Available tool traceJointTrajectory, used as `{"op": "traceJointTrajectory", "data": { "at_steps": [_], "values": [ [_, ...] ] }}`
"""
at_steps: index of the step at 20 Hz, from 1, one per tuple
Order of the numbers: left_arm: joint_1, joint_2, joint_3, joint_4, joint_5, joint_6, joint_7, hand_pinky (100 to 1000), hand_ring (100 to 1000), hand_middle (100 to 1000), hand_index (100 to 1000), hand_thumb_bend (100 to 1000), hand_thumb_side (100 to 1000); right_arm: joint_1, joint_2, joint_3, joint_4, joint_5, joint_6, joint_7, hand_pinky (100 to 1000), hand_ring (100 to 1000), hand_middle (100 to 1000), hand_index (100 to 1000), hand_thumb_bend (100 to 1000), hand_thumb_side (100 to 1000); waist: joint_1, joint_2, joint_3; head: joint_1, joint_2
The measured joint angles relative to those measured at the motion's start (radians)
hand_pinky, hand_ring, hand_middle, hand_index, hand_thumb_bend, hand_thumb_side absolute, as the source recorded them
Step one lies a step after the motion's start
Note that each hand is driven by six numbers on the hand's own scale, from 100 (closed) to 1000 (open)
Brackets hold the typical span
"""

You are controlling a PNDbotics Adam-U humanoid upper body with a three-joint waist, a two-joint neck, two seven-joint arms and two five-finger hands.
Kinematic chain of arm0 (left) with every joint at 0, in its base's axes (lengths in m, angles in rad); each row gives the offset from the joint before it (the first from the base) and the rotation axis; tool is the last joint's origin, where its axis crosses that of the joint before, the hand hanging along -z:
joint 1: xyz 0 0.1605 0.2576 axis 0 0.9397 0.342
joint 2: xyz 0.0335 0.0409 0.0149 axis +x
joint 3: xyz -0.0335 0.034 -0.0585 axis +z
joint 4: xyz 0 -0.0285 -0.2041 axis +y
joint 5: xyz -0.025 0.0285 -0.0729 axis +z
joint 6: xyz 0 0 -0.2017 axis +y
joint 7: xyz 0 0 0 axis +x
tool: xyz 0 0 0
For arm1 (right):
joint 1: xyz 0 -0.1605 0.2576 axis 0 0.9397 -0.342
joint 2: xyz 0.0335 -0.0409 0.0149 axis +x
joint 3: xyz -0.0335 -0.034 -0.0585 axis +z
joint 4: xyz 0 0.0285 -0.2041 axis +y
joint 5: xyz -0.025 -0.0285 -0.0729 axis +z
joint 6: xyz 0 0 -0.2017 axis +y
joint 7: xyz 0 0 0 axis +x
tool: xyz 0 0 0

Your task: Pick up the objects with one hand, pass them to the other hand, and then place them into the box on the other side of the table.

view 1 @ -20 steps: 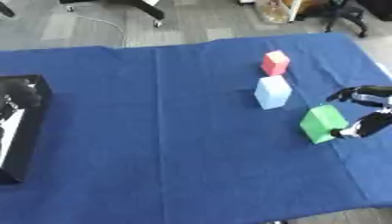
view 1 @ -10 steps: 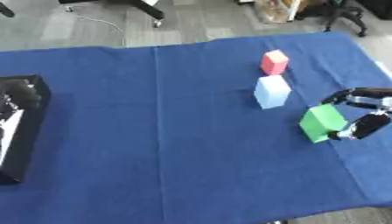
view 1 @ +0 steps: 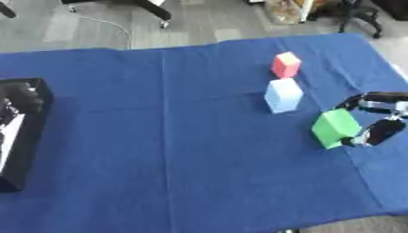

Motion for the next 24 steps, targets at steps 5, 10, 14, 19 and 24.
{"op": "traceJointTrajectory", "data": {
  "at_steps": [5, 10, 14, 19, 24],
  "values": [
    [-0.001, 0.0, 0.0, 0.0, 0.0, -0.001, -0.001, 667, 633, 596, 725, 333, 863, -0.004, 0.002, 0.0, 0.0, 0.0, 0.0, -0.002, 900, 875, 798, 799, 334, 368, 0.0, 0.0, 0.001, 0.0, 0.0],
    [-0.001, 0.0, 0.0, 0.0, 0.0, -0.001, -0.001, 667, 633, 596, 725, 332, 864, -0.003, 0.002, 0.0, -0.005, -0.002, 0.0, -0.028, 894, 860, 773, 688, 316, 369, 0.0, 0.0, 0.001, 0.0, 0.0],
    [-0.001, 0.0, 0.0, 0.0, 0.0, -0.001, -0.001, 667, 633, 596, 725, 331, 865, 0.016, 0.002, -0.001, -0.029, -0.018, 0.0, -0.064, 890, 846, 753, 594, 301, 357, 0.0, 0.0, -0.001, 0.0, 0.0],
    [-0.001, 0.0, 0.0, 0.0, 0.0, -0.001, -0.001, 667, 633, 596, 725, 329, 866, 0.035, 0.002, -0.01, -0.072, -0.047, 0.006, -0.113, 886, 826, 727, 528, 287, 350, 0.0, 0.0, -0.002, 0.001, 0.0],
    [-0.001, 0.0, 0.0, 0.0, 0.0, -0.001, -0.001, 667, 633, 596, 726, 327, 865, 0.06, 0.003, -0.028, -0.119, -0.101, 0.017, -0.159, 882, 796, 689, 512, 262, 355, 0.0, 0.0, -0.007, 0.004, 0.0]
  ]
}}
